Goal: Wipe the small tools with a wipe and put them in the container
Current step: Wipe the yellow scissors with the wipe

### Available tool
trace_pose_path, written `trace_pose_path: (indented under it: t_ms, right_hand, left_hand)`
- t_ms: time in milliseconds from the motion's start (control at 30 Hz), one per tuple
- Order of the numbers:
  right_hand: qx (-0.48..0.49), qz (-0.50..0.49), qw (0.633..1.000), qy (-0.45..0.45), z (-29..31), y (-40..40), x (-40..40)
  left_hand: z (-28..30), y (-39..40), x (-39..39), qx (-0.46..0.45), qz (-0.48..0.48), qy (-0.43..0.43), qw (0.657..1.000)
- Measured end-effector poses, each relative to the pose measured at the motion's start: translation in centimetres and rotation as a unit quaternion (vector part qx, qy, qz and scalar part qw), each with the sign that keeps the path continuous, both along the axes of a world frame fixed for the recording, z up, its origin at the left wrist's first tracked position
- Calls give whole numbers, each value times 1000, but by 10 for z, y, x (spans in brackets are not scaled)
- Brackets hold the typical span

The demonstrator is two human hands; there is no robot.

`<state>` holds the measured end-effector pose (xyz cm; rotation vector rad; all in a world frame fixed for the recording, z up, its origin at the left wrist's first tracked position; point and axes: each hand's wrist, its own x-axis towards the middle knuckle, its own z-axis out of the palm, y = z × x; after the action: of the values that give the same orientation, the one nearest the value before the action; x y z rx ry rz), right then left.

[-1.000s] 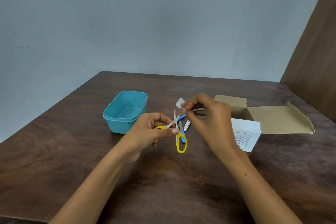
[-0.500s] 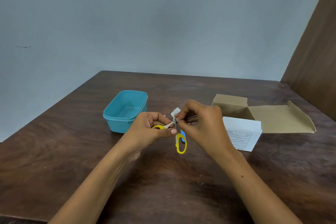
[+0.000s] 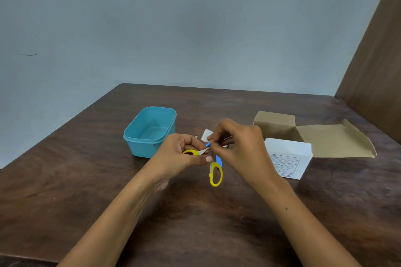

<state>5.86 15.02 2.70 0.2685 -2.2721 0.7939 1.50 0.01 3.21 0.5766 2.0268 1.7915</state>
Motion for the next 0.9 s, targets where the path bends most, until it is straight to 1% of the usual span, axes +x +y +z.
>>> trace_pose_path:
  t_ms: [100, 167, 267, 333, 433, 600, 700, 800, 867, 900]
  right_hand:
    - [-30, -47, 998, 18, -2, 4, -4]
    - [-59, -81, 993, 62, 0, 5, -2]
    - [-124, -98, 980, 125, 4, 5, 3]
    - [-151, -88, 978, 113, 5, 3, 3]
    - [-168, -76, 980, 77, 2, -2, 2]
    - [-192, -75, 976, 72, 4, -1, 3]
    - [-199, -82, 975, 60, 5, -1, 3]
    - [-201, -81, 974, 58, 5, 0, 3]
    - [-207, -78, 974, 56, 6, 2, 2]
    - [-210, -75, 973, 56, 6, 2, 3]
  left_hand:
    - [-1, 1, 1, -12, -5, 2, 1000]
    - [-2, 2, 0, -10, 8, -2, 1000]
    - [-1, 0, -4, -30, 32, -8, 999]
    - [-2, -1, -7, -39, 38, -31, 998]
    - [-1, 0, -7, -5, 33, -91, 995]
    - [0, 0, -8, 22, 12, -133, 991]
    - [2, 0, -8, 70, 4, -180, 981]
    - [4, -1, -10, 158, -12, -231, 960]
    - [5, 0, -11, 204, -14, -245, 948]
    - [5, 0, -11, 214, -14, -236, 948]
